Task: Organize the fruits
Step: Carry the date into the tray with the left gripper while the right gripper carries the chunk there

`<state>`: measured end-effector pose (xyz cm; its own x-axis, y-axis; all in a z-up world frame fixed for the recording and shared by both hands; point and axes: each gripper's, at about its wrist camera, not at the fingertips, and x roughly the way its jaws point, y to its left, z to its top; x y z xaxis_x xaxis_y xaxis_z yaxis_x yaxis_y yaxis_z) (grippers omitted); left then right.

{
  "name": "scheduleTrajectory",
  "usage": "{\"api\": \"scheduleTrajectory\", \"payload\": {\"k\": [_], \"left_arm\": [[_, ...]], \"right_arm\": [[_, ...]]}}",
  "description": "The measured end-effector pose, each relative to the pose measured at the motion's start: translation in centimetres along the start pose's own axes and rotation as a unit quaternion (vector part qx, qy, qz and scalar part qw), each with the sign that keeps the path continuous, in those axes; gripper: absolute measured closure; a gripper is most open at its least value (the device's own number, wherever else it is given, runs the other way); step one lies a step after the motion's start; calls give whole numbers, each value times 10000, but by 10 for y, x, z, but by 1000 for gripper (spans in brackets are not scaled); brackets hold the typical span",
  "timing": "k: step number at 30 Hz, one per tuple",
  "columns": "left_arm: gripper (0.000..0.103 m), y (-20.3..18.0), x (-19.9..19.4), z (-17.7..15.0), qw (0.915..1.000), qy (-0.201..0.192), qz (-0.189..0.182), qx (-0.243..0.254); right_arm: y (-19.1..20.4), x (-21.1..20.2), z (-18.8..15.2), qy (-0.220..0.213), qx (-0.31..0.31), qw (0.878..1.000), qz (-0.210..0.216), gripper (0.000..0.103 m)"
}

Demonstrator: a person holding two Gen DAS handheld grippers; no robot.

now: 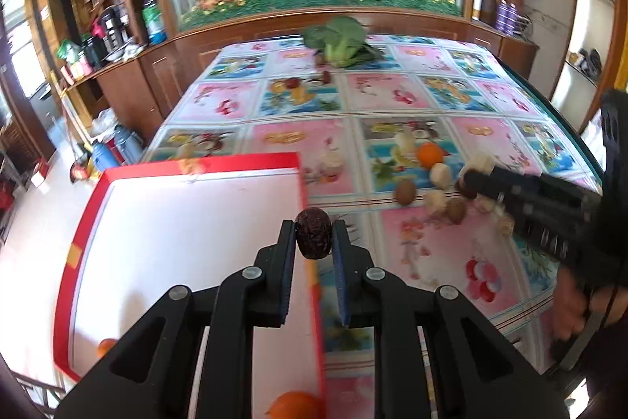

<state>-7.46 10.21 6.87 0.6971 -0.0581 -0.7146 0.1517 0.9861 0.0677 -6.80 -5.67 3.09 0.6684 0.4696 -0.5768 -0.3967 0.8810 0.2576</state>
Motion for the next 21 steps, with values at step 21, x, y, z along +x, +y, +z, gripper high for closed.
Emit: {"api": "scheduleTrajectory", "payload": {"k": [21], "left_arm": [[83, 117, -7, -66, 9910, 351, 819, -999]], "right_arm": [[130, 62, -23, 1103, -862, 9848, 1030, 77]]}}
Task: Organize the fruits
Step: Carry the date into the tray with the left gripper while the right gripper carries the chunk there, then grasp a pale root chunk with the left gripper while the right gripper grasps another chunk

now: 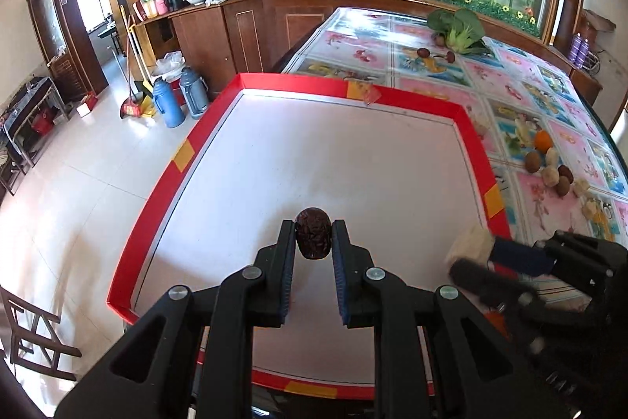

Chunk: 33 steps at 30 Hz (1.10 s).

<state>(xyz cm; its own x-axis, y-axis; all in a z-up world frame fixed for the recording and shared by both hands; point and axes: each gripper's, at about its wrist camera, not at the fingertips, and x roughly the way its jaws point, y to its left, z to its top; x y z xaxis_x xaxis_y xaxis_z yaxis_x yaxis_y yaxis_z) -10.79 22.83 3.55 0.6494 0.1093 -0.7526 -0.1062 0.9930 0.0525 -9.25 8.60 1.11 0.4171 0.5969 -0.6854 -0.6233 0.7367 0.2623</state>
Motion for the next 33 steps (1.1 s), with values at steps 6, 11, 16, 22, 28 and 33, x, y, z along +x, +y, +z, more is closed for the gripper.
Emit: {"api": "scheduleTrajectory", "payload": {"k": [6, 11, 16, 22, 28, 33], "left_arm": [[82, 3, 3, -3, 9998, 86, 170, -16], [46, 7, 4, -2, 9991, 148, 373, -116], [26, 8, 1, -2, 9981, 90, 575, -183], [26, -5, -2, 3, 9983, 135, 544, -135], [23, -41, -10, 11, 9994, 56, 293, 182], [22, -91, -14, 17, 9975, 44, -156, 689]], "right_arm": [[6, 7, -3, 170, -100, 9998, -40, 75], [3, -3, -5, 108, -55, 9999, -14, 49], [-15, -28, -8, -228, 132, 9996, 85, 49], [-52, -67, -25, -497, 489, 9973, -223, 49], [-109, -115, -53, -752, 1054, 9872, -927, 49], [-150, -140, -71, -720, 1445, 9745, -1559, 48]]}}
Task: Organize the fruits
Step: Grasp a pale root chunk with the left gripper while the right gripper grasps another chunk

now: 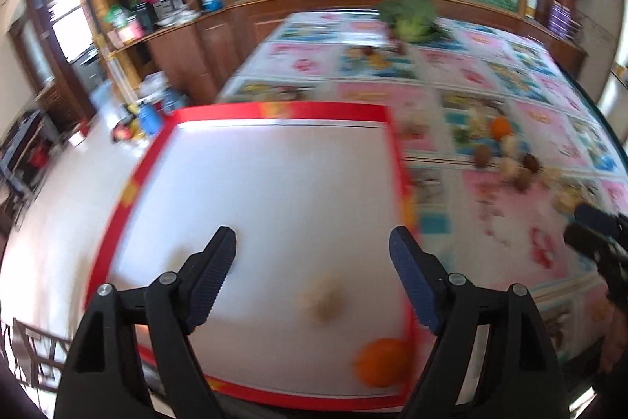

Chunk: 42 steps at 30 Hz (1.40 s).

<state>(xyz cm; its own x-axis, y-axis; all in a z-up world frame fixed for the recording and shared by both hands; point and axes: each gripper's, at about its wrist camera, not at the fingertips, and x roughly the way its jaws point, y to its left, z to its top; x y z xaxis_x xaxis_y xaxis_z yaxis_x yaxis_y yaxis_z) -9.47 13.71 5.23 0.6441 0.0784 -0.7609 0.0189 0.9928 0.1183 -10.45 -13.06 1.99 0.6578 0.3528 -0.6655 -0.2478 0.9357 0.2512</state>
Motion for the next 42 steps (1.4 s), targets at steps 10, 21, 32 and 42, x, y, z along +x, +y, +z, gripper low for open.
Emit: {"api": "scheduleTrajectory", "payload": {"k": [10, 21, 32, 42], "left_arm": [[22, -92, 15, 8, 9900, 435, -1028, 862], [22, -137, 22, 30, 9822, 447, -1217, 1359], [31, -193, 56, 51, 9705, 818, -1723, 1476], [58, -219, 77, 60, 9680, 895, -1832, 1459]], "right_arm": [[-12, 32, 10, 624, -364, 9959, -544, 68], [-40, 34, 14, 534, -139, 9968, -585, 80], [-93, 14, 23, 265, 942, 9922, -767, 80], [-93, 14, 24, 205, 975, 9924, -717, 80]]}}
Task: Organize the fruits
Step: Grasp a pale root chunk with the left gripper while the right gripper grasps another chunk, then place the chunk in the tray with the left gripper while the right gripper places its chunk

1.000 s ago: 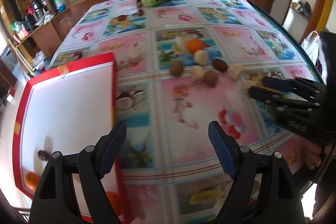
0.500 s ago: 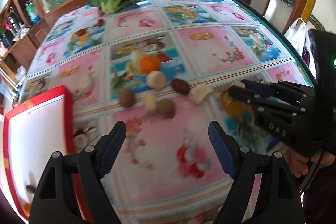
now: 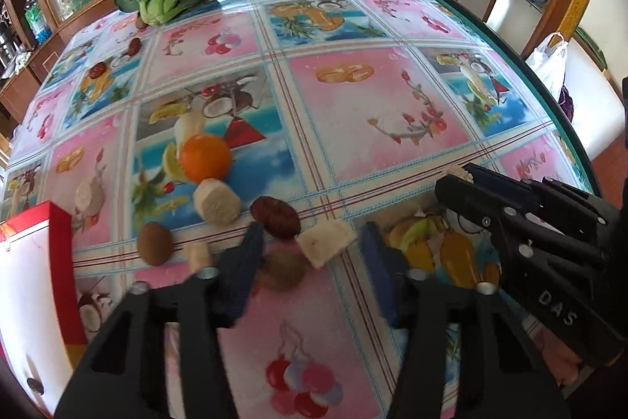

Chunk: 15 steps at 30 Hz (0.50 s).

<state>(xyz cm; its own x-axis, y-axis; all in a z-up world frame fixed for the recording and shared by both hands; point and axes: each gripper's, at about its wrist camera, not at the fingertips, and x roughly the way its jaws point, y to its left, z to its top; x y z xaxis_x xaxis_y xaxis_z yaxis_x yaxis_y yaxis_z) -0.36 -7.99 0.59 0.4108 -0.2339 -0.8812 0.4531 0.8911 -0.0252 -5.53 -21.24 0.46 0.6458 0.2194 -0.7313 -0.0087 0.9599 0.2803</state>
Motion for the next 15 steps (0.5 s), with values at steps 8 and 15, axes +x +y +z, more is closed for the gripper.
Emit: {"api": "scheduleTrajectory", "payload": {"k": [8, 15], "left_arm": [[83, 2, 0, -5, 9999, -94, -101, -54], [83, 13, -22, -21, 9992, -333, -35, -235]], "right_arm": [[4, 2, 0, -14, -94, 10000, 18, 80], [6, 2, 0, -109, -173, 9998, -44, 80]]}}
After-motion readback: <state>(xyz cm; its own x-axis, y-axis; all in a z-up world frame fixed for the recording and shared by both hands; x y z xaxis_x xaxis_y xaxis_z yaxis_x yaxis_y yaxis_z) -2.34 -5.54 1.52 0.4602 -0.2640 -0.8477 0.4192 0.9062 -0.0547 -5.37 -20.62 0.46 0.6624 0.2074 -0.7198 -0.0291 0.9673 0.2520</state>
